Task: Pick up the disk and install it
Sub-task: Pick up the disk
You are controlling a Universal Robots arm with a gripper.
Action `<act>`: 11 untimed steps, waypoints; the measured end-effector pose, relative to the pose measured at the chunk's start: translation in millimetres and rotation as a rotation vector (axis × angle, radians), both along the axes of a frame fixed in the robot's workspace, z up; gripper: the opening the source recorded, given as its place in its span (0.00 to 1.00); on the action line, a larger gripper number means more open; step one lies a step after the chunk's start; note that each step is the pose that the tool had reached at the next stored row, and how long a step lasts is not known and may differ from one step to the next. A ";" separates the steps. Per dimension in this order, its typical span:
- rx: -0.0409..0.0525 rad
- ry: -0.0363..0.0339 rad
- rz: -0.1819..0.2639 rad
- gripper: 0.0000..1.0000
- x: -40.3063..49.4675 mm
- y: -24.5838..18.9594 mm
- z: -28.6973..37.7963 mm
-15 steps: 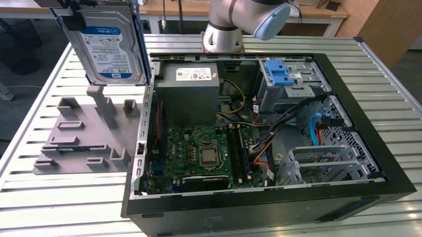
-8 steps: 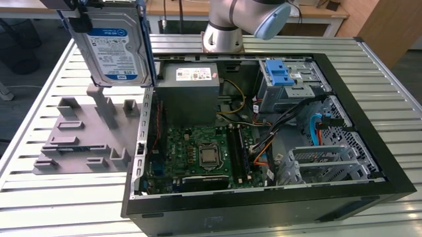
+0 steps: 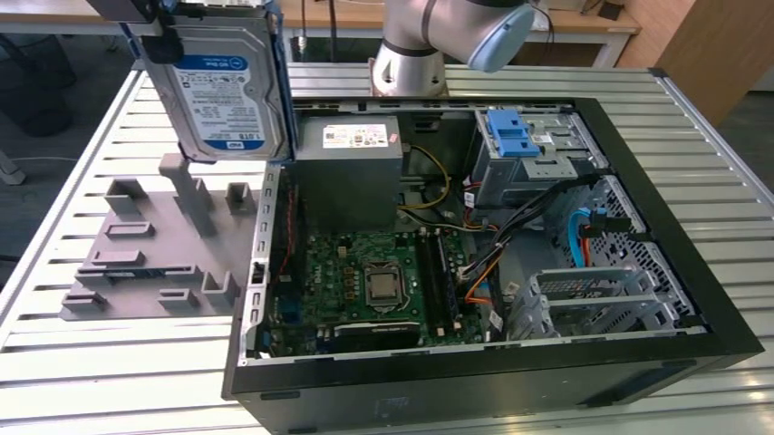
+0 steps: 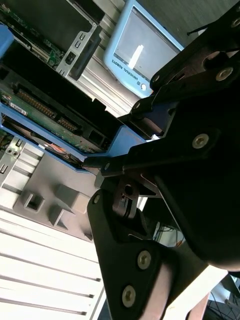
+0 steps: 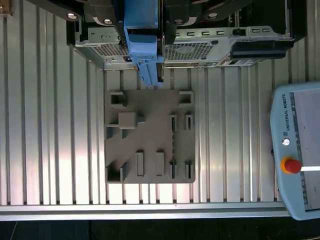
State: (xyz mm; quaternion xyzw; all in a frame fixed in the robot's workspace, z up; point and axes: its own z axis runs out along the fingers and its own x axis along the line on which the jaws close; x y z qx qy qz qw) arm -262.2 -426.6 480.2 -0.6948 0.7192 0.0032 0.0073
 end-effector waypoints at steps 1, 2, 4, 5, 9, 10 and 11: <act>0.0000 0.0000 0.000 0.37 1.5 -0.6 0.0; 0.0000 0.0001 0.000 0.37 3.1 -1.1 0.0; 0.0000 0.0001 -0.001 0.37 6.2 -2.3 0.0; -0.0001 0.0002 -0.001 0.37 7.7 -2.8 0.0; 0.0000 0.0003 -0.002 0.37 13.9 -5.1 0.0; 0.0000 0.0003 -0.002 0.37 15.4 -5.6 0.0; 0.0000 0.0003 -0.002 0.37 16.9 -6.2 0.0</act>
